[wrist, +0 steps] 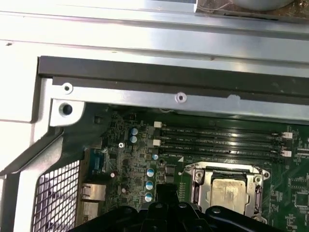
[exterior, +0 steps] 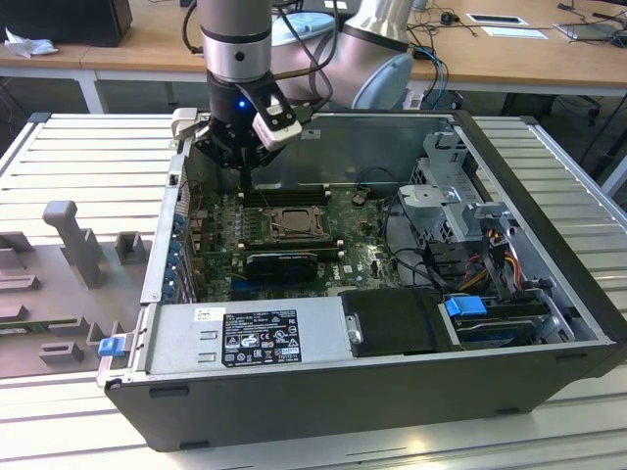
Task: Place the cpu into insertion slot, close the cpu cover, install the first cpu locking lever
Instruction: 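Close the cpu cover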
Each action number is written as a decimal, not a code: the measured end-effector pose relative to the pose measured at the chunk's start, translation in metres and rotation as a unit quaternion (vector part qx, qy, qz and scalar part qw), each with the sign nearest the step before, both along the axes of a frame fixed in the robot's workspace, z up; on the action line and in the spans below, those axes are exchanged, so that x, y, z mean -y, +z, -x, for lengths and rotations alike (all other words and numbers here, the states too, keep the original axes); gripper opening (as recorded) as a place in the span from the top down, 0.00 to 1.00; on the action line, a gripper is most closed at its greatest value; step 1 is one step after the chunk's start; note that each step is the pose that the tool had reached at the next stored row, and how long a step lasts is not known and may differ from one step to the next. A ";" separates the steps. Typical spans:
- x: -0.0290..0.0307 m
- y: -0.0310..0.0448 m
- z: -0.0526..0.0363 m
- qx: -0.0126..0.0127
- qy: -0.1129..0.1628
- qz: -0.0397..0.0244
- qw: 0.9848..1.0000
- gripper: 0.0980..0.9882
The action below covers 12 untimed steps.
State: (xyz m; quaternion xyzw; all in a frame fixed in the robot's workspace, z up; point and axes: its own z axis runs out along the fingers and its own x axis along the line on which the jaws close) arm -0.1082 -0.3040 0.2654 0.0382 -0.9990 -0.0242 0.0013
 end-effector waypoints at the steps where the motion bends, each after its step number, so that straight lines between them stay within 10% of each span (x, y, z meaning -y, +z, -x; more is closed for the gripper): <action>1: -0.0008 -0.0008 0.0005 0.000 0.000 0.000 1.000 0.99; 12: -0.0125 -0.0030 -0.0084 0.000 0.000 0.000 1.000 0.99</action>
